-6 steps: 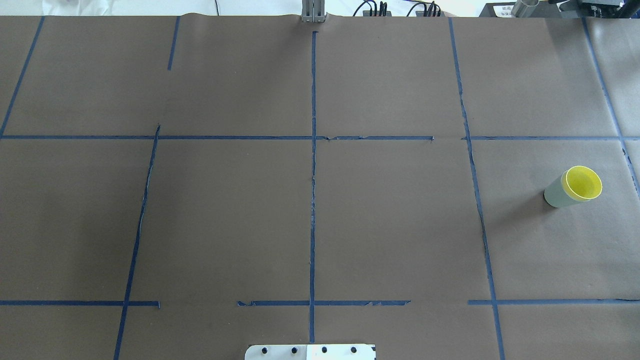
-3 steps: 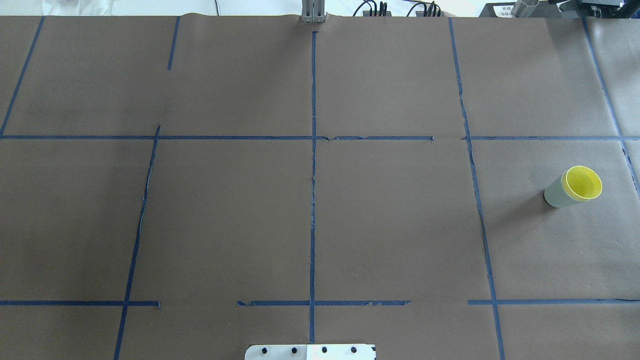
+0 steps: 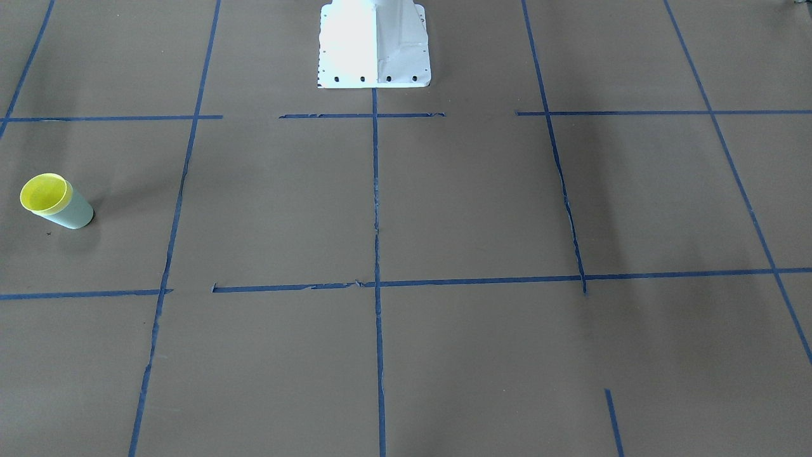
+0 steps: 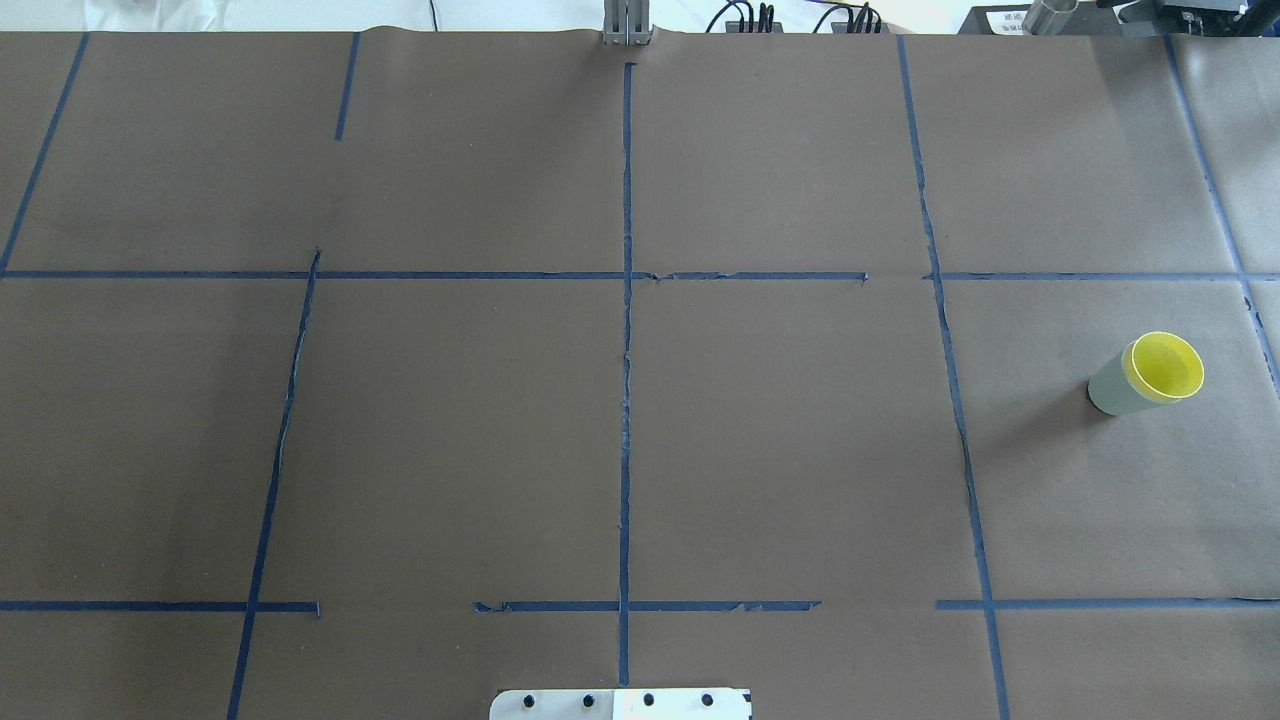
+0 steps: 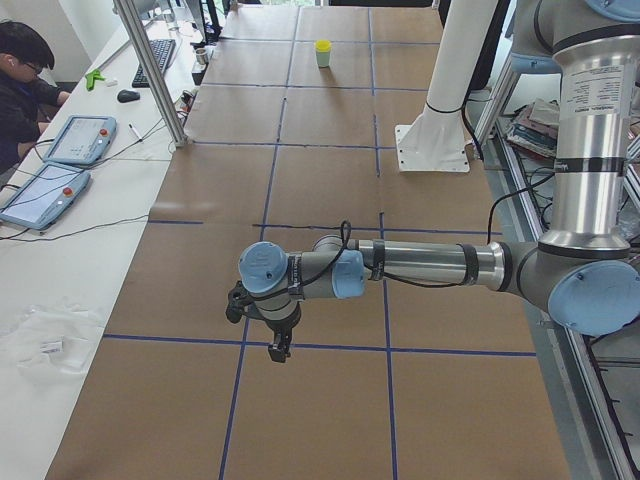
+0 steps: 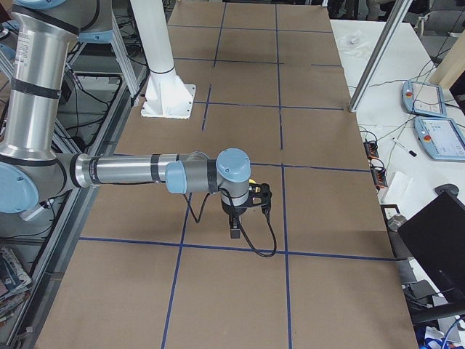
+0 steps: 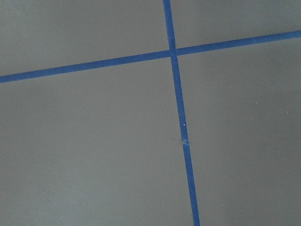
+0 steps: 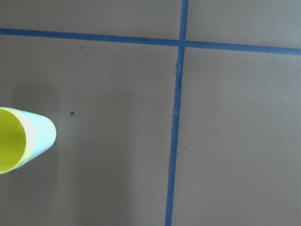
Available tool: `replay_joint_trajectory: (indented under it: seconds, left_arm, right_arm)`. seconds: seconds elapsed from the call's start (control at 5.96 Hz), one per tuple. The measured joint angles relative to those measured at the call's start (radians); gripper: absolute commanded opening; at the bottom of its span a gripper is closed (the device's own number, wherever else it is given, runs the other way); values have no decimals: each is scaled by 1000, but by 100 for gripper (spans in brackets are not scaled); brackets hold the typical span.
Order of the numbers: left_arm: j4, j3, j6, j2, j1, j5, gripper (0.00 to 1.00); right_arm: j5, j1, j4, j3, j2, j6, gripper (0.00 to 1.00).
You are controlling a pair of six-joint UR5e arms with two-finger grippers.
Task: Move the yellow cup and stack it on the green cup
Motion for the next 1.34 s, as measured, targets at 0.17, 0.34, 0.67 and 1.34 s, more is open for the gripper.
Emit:
replay_joint_trajectory:
  seconds: [0.17, 0.34, 0.67, 1.34]
  left_arm:
    - [-1, -9, 0, 6, 0, 0, 100]
    - [-1, -16, 0, 9, 1, 1, 100]
    - [-1, -21, 0, 13, 1, 1, 100]
    - [-1, -22, 0, 14, 1, 1, 100]
  right_arm:
    - [1, 0, 0, -1, 0, 0, 100]
    - [1, 0, 0, -2, 0, 0, 100]
    - [1, 0, 0, -2, -1, 0, 100]
    - [1, 0, 0, -3, -2, 0, 100]
